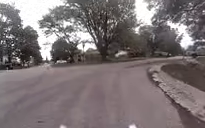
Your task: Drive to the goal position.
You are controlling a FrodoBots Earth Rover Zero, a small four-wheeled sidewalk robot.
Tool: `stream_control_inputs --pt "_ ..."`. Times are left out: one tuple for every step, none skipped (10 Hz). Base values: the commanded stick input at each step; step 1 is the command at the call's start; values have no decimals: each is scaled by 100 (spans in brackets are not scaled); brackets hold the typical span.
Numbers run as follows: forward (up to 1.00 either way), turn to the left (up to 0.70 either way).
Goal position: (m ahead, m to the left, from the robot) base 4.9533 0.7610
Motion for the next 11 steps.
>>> stream_control_inputs --pt "100 -40" --pt "100 -40" --pt "100 -34" --pt "100 -1" --pt "100 0" --pt "100 0" --pt "100 -4" --pt "100 -40" --pt "100 -40" --pt "100 -40" --pt "100 -30"
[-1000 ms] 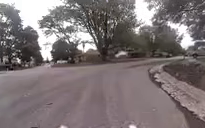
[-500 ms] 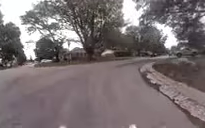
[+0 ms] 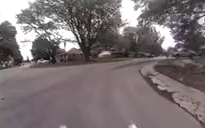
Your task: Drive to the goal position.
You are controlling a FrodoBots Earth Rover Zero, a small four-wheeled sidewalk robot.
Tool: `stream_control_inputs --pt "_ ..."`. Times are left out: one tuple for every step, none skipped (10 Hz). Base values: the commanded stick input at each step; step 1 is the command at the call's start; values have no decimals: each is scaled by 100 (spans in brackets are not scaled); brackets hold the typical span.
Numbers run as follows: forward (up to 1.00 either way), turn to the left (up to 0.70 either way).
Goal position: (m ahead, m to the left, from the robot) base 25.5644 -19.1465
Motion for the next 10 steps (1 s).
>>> stream_control_inputs --pt "100 -13" --pt "100 0" --pt "100 0" --pt "100 0" --pt "100 0" --pt "100 0" --pt "100 0" --pt "100 -1" --pt "100 -2" --pt "100 -2"
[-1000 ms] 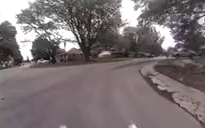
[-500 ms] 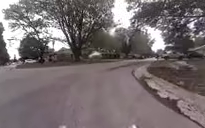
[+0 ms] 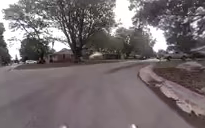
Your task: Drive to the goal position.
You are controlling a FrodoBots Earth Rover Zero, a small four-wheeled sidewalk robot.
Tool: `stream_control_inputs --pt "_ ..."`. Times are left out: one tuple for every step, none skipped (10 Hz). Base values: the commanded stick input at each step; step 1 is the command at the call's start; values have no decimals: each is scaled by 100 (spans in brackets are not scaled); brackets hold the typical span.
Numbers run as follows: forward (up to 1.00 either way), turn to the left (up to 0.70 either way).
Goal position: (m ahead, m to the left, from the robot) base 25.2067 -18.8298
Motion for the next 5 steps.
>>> stream_control_inputs --pt "100 -2" --pt "100 -21" --pt "100 -38" --pt "100 -40" --pt "100 -40"
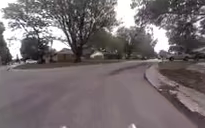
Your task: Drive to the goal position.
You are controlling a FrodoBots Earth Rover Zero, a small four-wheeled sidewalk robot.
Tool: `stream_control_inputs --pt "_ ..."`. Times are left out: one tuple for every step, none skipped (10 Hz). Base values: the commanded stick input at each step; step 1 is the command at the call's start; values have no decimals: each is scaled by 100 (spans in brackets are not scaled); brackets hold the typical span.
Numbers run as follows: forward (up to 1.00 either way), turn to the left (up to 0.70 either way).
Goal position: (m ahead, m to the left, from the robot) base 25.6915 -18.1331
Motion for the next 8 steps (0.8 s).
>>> stream_control_inputs --pt "100 -40" --pt "100 -40" --pt "100 -40" --pt "100 -40" --pt "100 -40" --pt "100 -40" --pt "100 -3" --pt "100 0"
